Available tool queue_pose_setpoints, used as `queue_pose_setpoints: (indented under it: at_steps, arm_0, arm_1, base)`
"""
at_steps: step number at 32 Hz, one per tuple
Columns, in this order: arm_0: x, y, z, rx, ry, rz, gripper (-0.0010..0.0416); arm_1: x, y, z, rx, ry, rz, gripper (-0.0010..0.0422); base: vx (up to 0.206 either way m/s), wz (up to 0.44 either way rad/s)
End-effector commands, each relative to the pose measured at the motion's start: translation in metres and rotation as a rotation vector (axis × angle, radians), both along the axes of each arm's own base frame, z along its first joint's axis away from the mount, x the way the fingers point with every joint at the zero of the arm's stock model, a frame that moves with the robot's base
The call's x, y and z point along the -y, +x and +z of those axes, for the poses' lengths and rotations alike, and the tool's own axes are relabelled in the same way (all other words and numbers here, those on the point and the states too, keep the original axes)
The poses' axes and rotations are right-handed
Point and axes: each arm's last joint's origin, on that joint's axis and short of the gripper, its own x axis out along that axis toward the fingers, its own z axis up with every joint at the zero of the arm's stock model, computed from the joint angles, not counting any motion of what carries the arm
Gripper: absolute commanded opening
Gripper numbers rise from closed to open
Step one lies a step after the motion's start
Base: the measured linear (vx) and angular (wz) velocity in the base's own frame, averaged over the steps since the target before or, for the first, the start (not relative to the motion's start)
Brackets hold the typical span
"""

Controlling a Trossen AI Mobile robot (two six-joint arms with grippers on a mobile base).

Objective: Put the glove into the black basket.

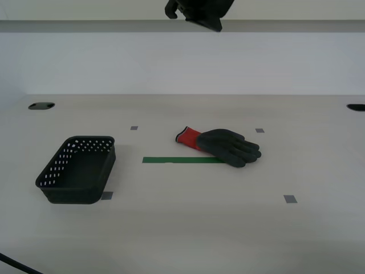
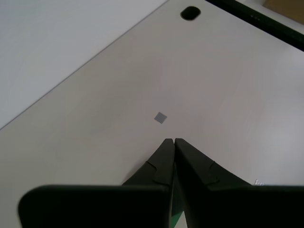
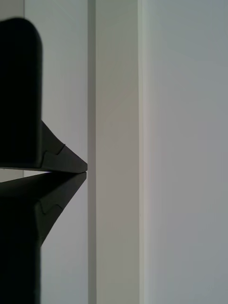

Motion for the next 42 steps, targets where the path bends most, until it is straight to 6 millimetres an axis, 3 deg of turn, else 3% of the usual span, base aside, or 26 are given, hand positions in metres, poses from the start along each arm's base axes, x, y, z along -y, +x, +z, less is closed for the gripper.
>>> queue_pose_setpoints:
  at_steps: [1, 3, 8, 11, 18, 23, 27, 32, 35, 38, 41, 42]
  arm_0:
    - [0.0, 0.0, -0.001, -0.006, 0.0, 0.0, 0.0001]
    - [0.0, 0.0, -0.001, -0.009, 0.0, 0.0, 0.0001]
    - [0.0, 0.0, -0.003, -0.033, 0.0, -0.001, 0.0001]
    - [0.0, 0.0, -0.005, -0.055, 0.0, -0.001, 0.0001]
    - [0.0, 0.0, -0.006, -0.063, 0.0, -0.001, 0.0001]
    - [0.0, 0.0, -0.006, -0.065, 0.0, -0.001, 0.0001]
    - [0.0, 0.0, -0.006, -0.065, 0.0, -0.001, 0.0001]
    - [0.0, 0.0, -0.006, -0.065, 0.0, -0.001, 0.0001]
    - [0.0, 0.0, -0.006, -0.065, 0.0, -0.001, 0.0001]
    - [0.0, 0.0, -0.006, -0.065, 0.0, 0.0, 0.0001]
    - [0.0, 0.0, -0.006, -0.065, 0.0, -0.001, 0.0]
    - [0.0, 0.0, -0.006, -0.065, 0.0, -0.001, 0.0001]
  arm_1:
    - [0.023, 0.024, -0.02, -0.04, 0.034, -0.016, 0.0]
    - [0.031, 0.033, -0.029, -0.068, 0.053, -0.019, 0.0]
    - [0.054, 0.055, -0.08, -0.153, 0.085, 0.019, 0.0]
    - [0.059, 0.052, -0.123, -0.226, 0.123, 0.06, 0.0]
    - [0.077, 0.034, -0.191, -0.325, 0.224, 0.086, 0.0]
    - [0.093, 0.016, -0.206, -0.318, 0.273, 0.063, 0.0]
    - [0.102, 0.006, -0.206, -0.277, 0.321, 0.051, 0.0]
    - [0.099, 0.002, -0.21, -0.299, 0.364, 0.022, 0.0004]
    - [0.098, 0.001, -0.21, -0.315, 0.375, 0.027, 0.0031]
    - [0.096, -0.001, -0.212, -0.349, 0.387, 0.052, 0.0089]
    - [0.095, -0.003, -0.217, -0.356, 0.387, 0.072, 0.0208]
    - [0.095, -0.003, -0.22, -0.354, 0.39, 0.076, 0.0222]
  base:
    - [0.0, 0.0]
    - [0.0, 0.0]
    - [0.0, 0.0]
    - [0.0, 0.0]
    - [0.0, 0.0]
    - [0.0, 0.0]
    - [0.0, 0.0]
    - [0.0, 0.0]
    - [0.0, 0.0]
    - [0.0, 0.0]
    - [0.0, 0.0]
    - [0.0, 0.0]
